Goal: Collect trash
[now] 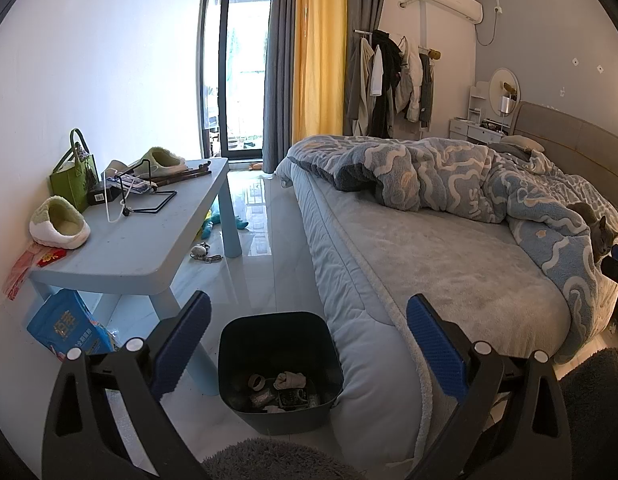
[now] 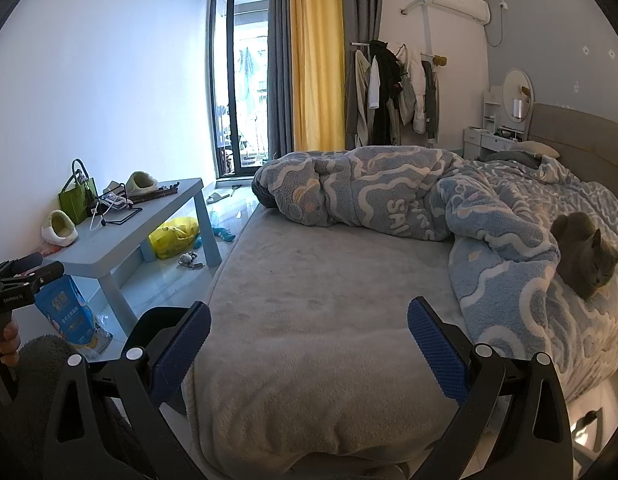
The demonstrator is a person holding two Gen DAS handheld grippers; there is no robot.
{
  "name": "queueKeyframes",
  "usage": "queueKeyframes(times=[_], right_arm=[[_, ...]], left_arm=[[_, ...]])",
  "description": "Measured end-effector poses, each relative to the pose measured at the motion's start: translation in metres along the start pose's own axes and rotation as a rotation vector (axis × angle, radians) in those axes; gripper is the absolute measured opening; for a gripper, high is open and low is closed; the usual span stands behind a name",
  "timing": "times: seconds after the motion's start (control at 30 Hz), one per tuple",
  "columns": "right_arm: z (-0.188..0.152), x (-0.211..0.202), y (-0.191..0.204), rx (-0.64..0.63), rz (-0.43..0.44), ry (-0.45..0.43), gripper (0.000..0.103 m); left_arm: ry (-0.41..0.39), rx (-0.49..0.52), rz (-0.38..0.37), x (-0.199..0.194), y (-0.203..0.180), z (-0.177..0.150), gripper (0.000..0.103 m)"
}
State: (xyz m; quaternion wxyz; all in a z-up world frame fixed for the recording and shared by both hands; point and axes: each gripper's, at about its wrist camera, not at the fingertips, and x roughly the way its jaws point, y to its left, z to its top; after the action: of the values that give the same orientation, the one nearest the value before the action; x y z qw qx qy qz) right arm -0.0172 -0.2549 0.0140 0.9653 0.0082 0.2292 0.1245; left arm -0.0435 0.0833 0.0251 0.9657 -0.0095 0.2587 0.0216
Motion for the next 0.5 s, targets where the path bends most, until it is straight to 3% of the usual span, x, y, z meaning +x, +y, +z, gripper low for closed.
queueKeyframes(times=[0.5], right_arm=[[0.0003, -0.0001, -0.0010, -0.001, 0.001, 0.000, 0.100]], left_arm=[[0.001, -0.001, 0.000, -0.0004, 0.0014, 0.0002, 0.100]])
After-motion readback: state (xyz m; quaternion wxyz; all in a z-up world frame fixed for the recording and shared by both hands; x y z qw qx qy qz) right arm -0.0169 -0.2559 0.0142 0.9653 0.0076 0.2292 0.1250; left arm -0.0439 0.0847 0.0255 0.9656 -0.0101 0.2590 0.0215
